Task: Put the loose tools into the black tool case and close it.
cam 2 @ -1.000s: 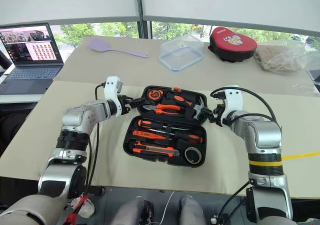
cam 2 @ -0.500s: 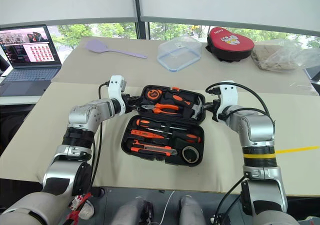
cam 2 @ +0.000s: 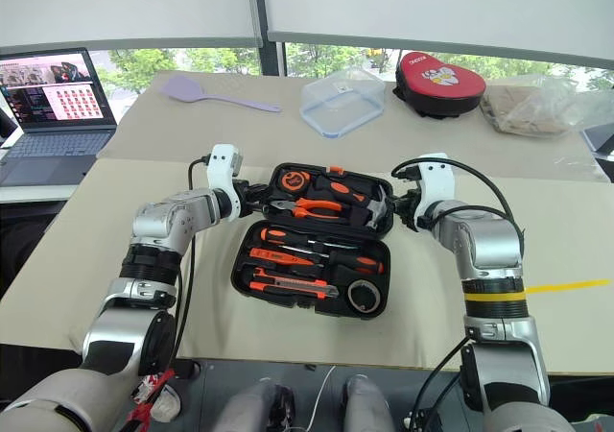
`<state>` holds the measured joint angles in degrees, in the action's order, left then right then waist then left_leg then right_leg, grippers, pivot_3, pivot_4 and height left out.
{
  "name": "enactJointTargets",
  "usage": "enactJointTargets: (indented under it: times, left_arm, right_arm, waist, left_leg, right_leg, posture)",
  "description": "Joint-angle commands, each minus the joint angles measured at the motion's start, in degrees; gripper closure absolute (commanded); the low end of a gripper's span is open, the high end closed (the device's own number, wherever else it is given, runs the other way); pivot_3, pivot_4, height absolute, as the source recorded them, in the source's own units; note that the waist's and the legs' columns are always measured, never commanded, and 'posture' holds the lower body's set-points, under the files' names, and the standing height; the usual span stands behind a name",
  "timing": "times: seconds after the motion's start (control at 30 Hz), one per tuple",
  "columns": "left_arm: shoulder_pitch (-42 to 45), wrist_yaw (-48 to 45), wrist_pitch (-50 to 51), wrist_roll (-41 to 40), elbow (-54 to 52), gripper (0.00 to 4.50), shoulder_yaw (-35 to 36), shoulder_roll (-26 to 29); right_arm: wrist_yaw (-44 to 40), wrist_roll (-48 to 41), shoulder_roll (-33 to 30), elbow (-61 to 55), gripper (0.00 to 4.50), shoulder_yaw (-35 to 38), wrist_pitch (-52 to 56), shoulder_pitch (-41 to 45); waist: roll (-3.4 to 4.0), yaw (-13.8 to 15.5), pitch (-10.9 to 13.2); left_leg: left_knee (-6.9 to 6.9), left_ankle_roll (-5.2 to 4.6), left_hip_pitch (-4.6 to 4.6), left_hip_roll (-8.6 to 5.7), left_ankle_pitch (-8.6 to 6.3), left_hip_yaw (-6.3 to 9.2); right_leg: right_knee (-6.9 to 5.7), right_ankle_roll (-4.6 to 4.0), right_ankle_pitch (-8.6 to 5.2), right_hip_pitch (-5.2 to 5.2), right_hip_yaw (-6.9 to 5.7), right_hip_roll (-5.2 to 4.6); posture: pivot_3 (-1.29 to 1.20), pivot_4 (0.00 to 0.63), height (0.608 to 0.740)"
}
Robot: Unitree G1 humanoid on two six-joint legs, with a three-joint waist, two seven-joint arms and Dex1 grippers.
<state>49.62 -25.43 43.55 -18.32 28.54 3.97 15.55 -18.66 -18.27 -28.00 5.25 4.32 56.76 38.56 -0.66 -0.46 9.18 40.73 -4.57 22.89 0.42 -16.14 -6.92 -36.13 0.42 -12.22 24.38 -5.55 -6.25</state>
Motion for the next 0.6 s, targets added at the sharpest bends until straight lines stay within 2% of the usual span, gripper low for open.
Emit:
enactJointTargets:
  times: [0.03,0.1,0.2,0.33,0.6]
  left_arm:
    - [1.1,-0.9,-1.1,0.6,-0.3,4.50,-0.4,-0.3]
    - [1.0,-0.8,-1.0,0.6,-0.6,4.50,-0.4,-0.4]
    - [1.1,-0.8,-1.1,0.6,-0.7,4.50,-0.3,-0.4]
    - [1.0,-0.9,-1.5,1.1,-0.9,4.50,-0.6,-0.3]
    - [0.3,-1.1,-1.5,0.9,-2.1,4.50,-0.9,-0.5]
  right_arm:
    - [-0.3,0.2,0.2,-1.2,2.19,0.1,1.0,0.6]
    - [-0.2,0.4,0.4,-1.0,2.19,-0.2,1.4,0.1]
    - [0.3,0.7,1.0,-0.7,2.96,-0.3,1.6,-0.3]
    - [0.2,0.5,1.7,-0.7,4.33,-0.3,2.1,-0.3]
    - [0.0,1.1,2.3,-1.3,4.43,0.0,2.4,0.4]
  waist:
    - [0.00,0.0,0.0]
    - [0.00,0.0,0.0]
    - [0.00,0.0,0.0]
    - [0.00,0.0,0.0]
    - [0.00,0.0,0.0]
  left_leg:
    - [0.00,0.00,0.00,0.00,0.00,0.00]
    - [0.00,0.00,0.00,0.00,0.00,0.00]
    - [0.00,0.00,0.00,-0.01,0.00,0.00]
    - [0.00,0.00,-0.01,0.00,0.00,0.00]
    - [0.00,0.00,-0.01,0.01,0.00,0.01]
  right_leg:
    - [0.00,0.00,0.00,0.00,0.00,0.00]
    - [0.00,0.00,0.00,0.00,0.00,0.00]
    - [0.00,0.00,0.00,0.00,0.00,-0.01]
    - [0.00,0.00,0.00,-0.01,0.00,-0.01]
    - [0.00,0.00,0.00,-0.02,0.00,-0.01]
  posture:
    - [0.00,0.150,0.731]
    - [0.00,0.150,0.731]
    - [0.00,0.150,0.731]
    - [0.00,0.150,0.731]
    - [0.00,0.150,0.731]
